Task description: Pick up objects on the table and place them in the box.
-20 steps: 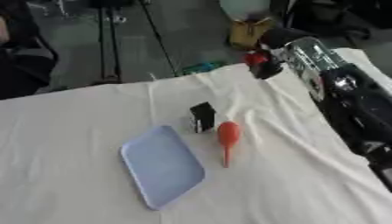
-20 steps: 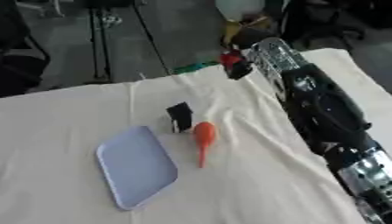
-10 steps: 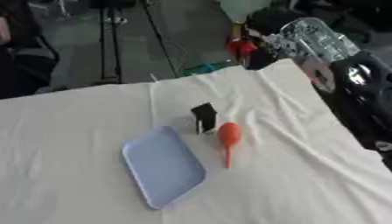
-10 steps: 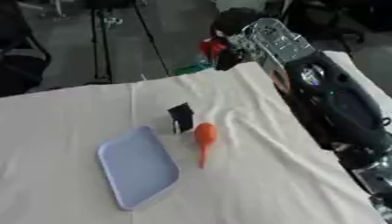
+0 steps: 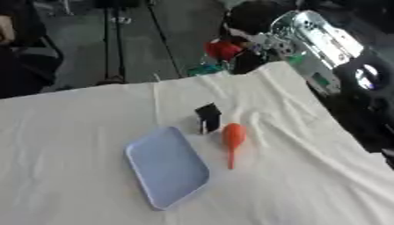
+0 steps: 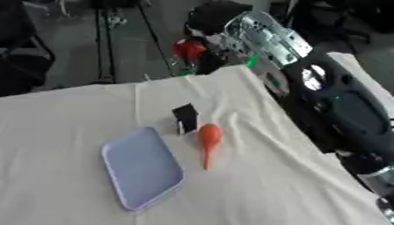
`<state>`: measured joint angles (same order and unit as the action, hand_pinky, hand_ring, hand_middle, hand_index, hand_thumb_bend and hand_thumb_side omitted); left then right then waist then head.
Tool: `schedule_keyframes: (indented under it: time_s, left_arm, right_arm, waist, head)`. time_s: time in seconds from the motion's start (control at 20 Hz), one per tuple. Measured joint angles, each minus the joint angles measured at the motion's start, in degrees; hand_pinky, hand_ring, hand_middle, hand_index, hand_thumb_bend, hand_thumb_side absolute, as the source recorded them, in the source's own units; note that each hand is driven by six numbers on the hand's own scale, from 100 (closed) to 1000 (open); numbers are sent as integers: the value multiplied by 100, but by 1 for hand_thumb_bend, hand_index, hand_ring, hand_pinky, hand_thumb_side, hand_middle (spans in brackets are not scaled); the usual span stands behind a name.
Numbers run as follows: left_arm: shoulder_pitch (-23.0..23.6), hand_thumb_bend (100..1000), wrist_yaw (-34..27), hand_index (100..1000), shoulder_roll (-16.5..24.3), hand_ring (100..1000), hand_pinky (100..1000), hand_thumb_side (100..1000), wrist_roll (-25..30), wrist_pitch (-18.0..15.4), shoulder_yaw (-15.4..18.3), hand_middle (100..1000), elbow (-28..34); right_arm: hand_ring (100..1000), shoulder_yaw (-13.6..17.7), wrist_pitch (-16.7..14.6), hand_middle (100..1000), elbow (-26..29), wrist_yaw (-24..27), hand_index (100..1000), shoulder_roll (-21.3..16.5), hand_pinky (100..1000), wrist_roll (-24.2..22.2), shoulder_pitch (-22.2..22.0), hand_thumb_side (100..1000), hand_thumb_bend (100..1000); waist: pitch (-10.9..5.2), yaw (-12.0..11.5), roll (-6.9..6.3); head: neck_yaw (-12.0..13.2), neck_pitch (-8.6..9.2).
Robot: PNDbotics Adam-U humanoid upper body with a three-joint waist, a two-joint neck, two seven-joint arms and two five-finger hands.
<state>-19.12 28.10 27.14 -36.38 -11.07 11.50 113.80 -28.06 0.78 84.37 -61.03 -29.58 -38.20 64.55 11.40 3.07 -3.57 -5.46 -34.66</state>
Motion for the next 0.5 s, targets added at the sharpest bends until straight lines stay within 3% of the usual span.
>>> schedule_keyframes:
  time_s: [0.5]
  left_arm:
    - [-47, 100, -22, 763, -9, 829, 796, 844, 8, -4, -4, 828, 0]
  right_arm:
    - [794, -242, 3, 419, 669, 286, 514, 308, 858, -347, 41, 446, 100]
  waist:
    - [31, -74, -2]
  head:
    - [-1, 2]
